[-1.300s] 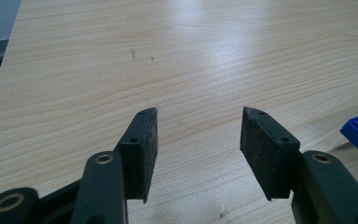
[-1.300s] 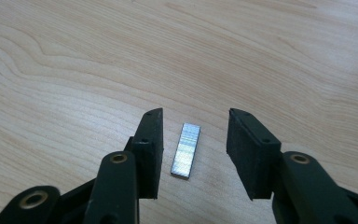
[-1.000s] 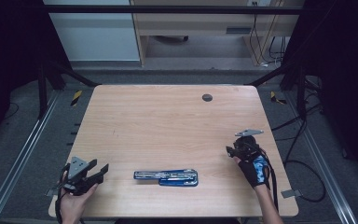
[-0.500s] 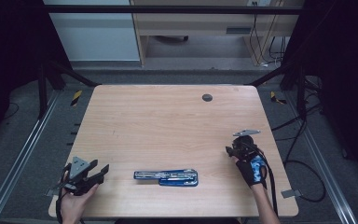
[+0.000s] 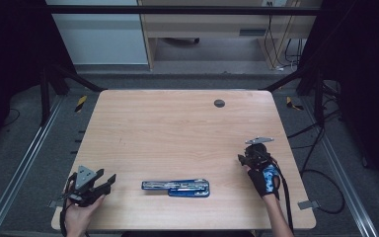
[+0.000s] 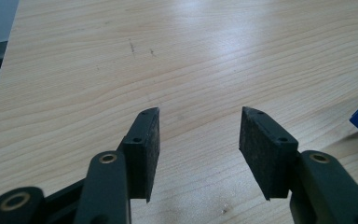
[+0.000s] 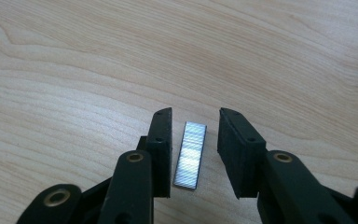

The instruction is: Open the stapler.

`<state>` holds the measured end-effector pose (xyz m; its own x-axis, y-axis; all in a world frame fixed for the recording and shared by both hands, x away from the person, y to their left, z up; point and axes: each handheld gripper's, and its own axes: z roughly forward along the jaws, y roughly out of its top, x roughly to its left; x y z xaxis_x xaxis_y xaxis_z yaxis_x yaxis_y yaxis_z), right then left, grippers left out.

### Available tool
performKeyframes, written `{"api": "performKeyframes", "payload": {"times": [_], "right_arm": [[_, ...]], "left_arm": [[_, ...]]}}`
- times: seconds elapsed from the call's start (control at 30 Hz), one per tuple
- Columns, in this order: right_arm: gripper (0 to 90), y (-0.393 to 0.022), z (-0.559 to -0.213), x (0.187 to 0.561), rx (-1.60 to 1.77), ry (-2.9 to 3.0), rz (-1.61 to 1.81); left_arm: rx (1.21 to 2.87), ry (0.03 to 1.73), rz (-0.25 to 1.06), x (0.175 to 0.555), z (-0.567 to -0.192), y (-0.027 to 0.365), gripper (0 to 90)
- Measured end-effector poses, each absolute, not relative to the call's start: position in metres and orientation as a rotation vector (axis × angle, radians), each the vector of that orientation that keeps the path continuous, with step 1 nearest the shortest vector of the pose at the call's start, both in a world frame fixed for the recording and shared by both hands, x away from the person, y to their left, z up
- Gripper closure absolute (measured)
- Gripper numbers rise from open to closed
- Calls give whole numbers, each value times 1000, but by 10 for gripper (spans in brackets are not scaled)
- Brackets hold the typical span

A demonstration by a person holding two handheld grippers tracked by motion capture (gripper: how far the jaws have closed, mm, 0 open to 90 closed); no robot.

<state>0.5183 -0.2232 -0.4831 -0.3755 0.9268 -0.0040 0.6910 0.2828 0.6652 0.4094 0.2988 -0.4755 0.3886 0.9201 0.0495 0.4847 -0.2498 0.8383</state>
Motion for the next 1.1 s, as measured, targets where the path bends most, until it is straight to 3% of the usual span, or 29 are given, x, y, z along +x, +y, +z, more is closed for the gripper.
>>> {"api": "performKeyframes", "payload": {"times": [0.63,1.1], "right_arm": [[777,-224,-490,520,1475,2186,800],[781,-224,-473,498,1306,2337,958]], "left_arm": [[1898,1207,716,410,-476,297,483],[1905,1197,712,411,-476,294,482]]}}
